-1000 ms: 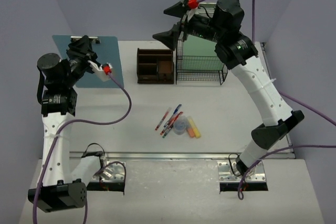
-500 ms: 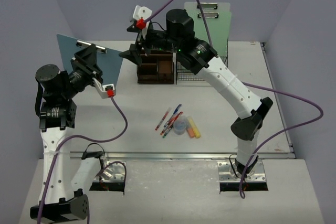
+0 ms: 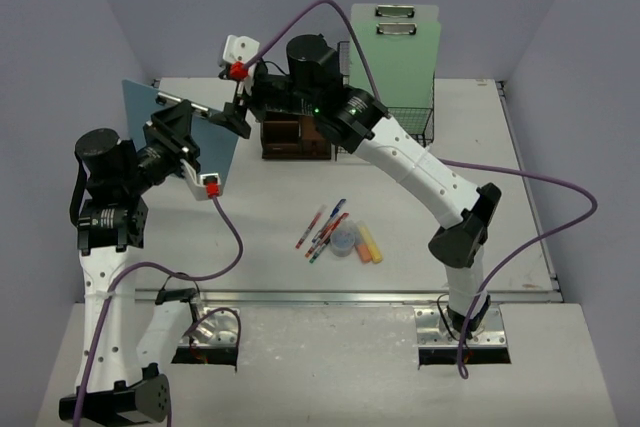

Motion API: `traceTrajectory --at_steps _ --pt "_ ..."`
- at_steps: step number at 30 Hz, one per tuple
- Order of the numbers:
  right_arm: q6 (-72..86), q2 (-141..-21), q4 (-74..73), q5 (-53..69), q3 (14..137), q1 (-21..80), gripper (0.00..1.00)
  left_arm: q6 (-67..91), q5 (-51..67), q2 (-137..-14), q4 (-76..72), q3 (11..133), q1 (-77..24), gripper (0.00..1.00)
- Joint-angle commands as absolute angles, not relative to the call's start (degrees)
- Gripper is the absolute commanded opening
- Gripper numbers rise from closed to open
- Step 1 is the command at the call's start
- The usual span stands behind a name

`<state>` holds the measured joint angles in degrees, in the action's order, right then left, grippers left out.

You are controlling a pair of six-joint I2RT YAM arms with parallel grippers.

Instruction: Organize the desk

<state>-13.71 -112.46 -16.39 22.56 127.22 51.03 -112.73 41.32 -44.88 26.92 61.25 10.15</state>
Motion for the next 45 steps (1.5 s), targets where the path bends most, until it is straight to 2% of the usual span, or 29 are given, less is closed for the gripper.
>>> traceTrajectory --at_steps 1,10,13,19,28,32,33,35,38,39,40,42,43,45 --pt "-12.91 -113.47 -14.46 22.94 128.89 51.68 0.81 -123.14 44.69 -43.59 26.06 61.65 9.76 0.0" --pt "-7.19 -116.58 -11.71 24.87 130.09 52.16 0.72 -126.5 45.8 -42.51 25.14 59.49 9.76 0.0" --pt "-4.23 -118.51 -9.77 25.75 132.06 52.27 0.67 -127.37 46.14 -41.95 24.17 58.67 9.76 0.0" --pt "-4.09 -119.61 -10.55 26.16 132.17 52.56 0.51 -128.02 46.24 -41.84 24.39 58.93 9.8 0.0" --pt "-4.22 -119.36 -14.42 28.67 130.03 52.65 0.41 -128.72 46.81 -42.2 23.99 58.97 9.76 0.0" --pt "-4.98 -119.67 -16.33 29.78 130.4 53.02 0.32 -128.76 46.79 -42.33 23.73 59.2 9.81 0.0" --pt "-5.33 -119.71 -16.63 29.88 130.43 53.13 0.28 -128.76 46.78 -42.36 23.76 59.26 9.82 0.0" --pt "-5.78 -119.64 -16.7 29.75 130.49 53.2 0.12 -128.95 46.97 -42.36 23.82 59.33 9.76 0.0" --pt "-6.14 -119.35 -15.89 28.31 130.73 53.17 0.0 -129.48 47.32 -42.12 24.59 59.23 9.76 0.01" --pt "-6.43 -119.15 -15.55 27.85 130.78 53.17 0.0 -129.81 47.33 -42.0 24.89 59.06 9.76 0.02" --pt "-6.62 -118.76 -15.35 27.65 130.78 53.17 0.0 -129.88 46.74 -41.8 25.15 58.92 9.76 0.14" --pt "-8.14 -117.96 -15.38 26.65 130.61 53.17 0.0 -130.68 45.2 -41.49 26.26 58.89 9.76 0.53" --pt "-8.78 -117.21 -15.65 26.5 130.61 53.24 0.0 -130.29 44.17 -41.22 26.48 58.89 9.76 0.62" --pt "-11.04 -115.74 -15.9 25.87 129.77 53.18 0.0 -127.76 42.86 -40.72 25.8 58.89 9.76 0.98"
